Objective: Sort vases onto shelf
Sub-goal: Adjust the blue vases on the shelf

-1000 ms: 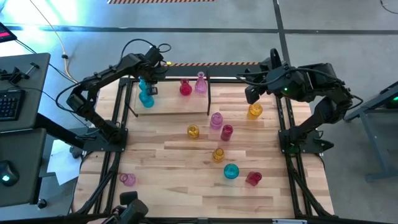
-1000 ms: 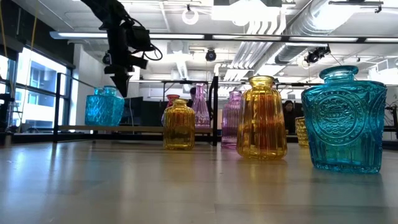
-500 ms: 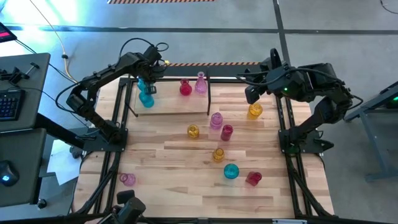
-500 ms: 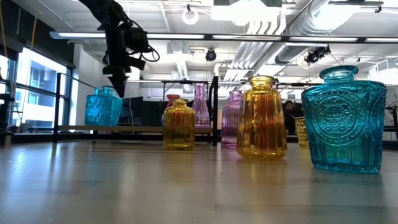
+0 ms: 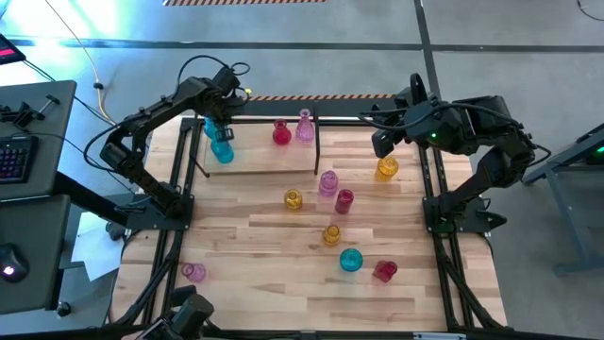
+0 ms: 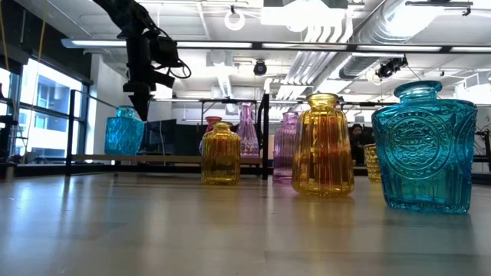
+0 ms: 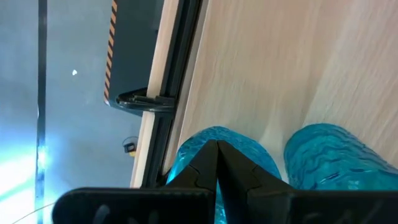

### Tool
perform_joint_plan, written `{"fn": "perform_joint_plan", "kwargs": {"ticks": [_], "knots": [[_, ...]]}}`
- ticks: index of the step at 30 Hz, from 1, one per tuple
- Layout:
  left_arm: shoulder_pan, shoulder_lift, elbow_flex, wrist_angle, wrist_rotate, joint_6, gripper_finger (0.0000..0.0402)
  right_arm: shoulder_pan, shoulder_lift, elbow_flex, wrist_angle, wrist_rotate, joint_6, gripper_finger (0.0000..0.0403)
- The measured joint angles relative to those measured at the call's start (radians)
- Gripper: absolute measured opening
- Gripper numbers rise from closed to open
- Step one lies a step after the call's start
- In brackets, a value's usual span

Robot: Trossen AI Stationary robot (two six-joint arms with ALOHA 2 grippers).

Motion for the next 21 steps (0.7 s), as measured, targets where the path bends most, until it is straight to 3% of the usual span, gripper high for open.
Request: {"fn": "perform_joint_plan", "kwargs": {"ticks": [10, 21], "knots": [[0.007, -0.004, 0.0, 0.027, 0.007, -0.009, 0.0, 0.0, 0.0, 0.0, 0.0, 0.0, 0.0, 0.0087], [-0.131, -0.036, 0.0, 0.011, 0.162, -0.083, 0.0, 0.0, 0.0, 0.0, 0.0, 0.0, 0.0, 0.0087]]}}
